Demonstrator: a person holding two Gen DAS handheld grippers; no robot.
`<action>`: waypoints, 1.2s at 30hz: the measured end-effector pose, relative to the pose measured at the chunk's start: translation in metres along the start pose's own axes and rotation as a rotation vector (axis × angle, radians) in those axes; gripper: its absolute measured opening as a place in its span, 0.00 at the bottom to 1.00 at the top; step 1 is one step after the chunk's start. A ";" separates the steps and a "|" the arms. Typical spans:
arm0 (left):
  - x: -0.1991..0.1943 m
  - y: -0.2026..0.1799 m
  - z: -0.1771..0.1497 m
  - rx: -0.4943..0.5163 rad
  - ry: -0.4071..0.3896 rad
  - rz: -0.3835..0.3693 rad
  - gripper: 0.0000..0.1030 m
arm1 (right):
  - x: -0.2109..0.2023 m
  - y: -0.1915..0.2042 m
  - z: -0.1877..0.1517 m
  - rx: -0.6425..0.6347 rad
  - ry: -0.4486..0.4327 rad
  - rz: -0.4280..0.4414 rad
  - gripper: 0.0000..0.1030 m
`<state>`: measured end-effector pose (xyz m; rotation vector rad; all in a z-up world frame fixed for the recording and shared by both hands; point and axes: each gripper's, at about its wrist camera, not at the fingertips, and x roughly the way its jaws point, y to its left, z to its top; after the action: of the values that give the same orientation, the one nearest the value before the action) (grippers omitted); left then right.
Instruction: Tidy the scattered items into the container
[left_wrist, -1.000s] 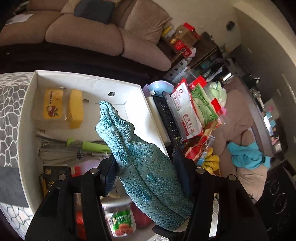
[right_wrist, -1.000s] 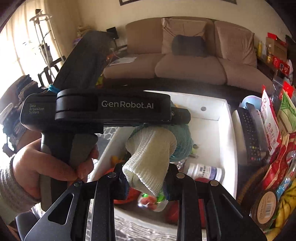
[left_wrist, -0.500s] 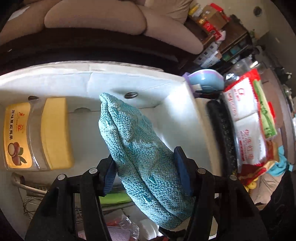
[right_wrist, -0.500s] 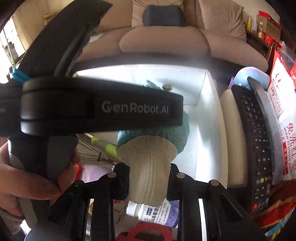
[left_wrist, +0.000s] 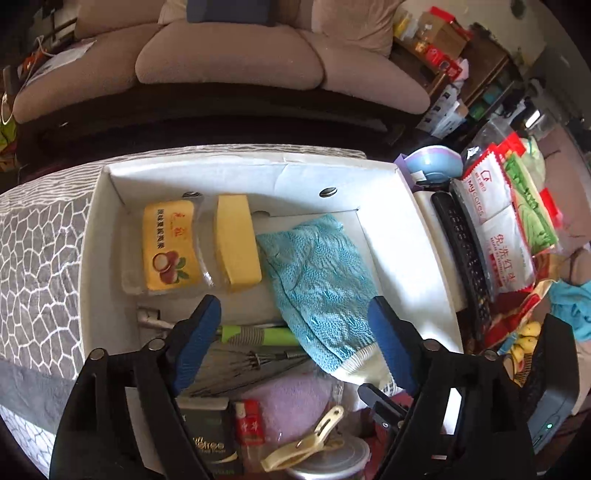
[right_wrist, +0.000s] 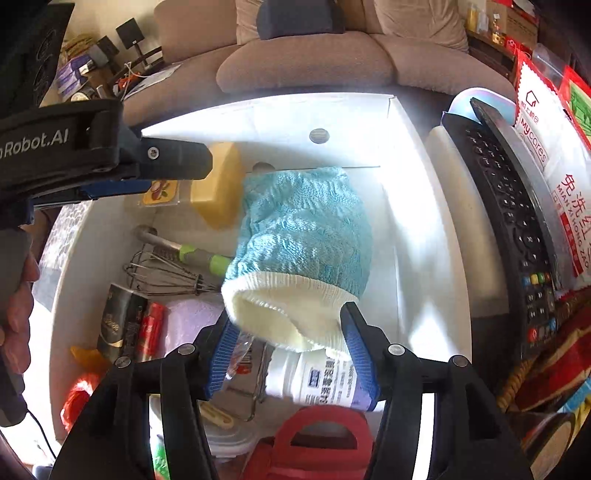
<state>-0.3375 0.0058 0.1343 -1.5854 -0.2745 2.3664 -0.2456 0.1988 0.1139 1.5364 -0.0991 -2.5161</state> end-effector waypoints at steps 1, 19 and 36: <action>-0.010 0.002 -0.002 -0.003 -0.007 -0.003 0.90 | -0.006 -0.002 0.000 0.003 -0.002 0.018 0.66; -0.154 0.039 -0.169 -0.036 -0.094 0.077 1.00 | -0.133 0.093 -0.096 -0.042 -0.140 0.067 1.00; -0.254 0.030 -0.294 -0.006 -0.232 0.182 1.00 | -0.208 0.144 -0.184 -0.049 -0.254 -0.081 1.00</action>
<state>0.0225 -0.1063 0.2349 -1.3904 -0.1915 2.6955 0.0285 0.1066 0.2340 1.2194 -0.0103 -2.7445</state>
